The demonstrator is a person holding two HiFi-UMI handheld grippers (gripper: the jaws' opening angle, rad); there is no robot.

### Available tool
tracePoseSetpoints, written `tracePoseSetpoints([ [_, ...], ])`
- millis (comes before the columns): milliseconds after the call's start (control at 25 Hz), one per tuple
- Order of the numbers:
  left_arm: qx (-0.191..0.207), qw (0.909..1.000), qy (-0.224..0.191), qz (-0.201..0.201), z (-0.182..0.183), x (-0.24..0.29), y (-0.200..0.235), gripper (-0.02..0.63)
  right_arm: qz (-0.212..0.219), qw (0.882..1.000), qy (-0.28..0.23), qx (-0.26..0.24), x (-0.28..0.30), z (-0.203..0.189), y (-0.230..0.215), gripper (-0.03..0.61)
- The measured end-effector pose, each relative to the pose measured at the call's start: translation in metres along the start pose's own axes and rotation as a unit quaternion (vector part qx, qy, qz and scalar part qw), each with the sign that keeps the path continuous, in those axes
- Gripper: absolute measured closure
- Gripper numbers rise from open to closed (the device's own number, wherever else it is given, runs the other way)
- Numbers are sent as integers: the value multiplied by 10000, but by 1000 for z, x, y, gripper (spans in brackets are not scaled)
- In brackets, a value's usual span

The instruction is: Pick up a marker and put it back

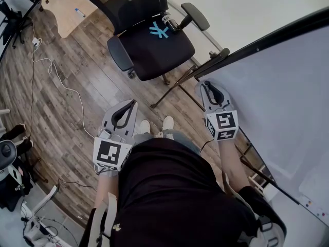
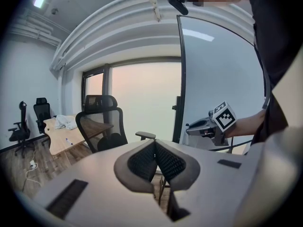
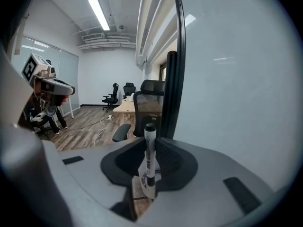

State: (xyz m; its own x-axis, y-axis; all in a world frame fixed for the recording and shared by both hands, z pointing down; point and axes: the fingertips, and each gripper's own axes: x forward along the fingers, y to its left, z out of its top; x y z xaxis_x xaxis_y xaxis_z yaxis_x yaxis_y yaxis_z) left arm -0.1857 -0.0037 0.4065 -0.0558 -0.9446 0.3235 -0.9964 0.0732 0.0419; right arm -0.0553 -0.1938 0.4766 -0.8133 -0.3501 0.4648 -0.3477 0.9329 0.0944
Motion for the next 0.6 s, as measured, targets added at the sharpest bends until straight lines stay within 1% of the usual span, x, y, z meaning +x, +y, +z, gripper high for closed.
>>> tracePoseSetpoints([
  [160, 154, 9998, -145, -5, -2, 2, 0, 607, 25, 10000, -14, 51, 0, -1, -1, 500],
  [480, -1, 10000, -72, -16, -1, -1, 0, 607, -11, 9999, -87, 66, -7, 6, -1, 474],
  [600, 22, 9999, -90, -71, -1, 0, -1, 608, -7, 9998, -169, 116, -13, 12, 1, 471],
])
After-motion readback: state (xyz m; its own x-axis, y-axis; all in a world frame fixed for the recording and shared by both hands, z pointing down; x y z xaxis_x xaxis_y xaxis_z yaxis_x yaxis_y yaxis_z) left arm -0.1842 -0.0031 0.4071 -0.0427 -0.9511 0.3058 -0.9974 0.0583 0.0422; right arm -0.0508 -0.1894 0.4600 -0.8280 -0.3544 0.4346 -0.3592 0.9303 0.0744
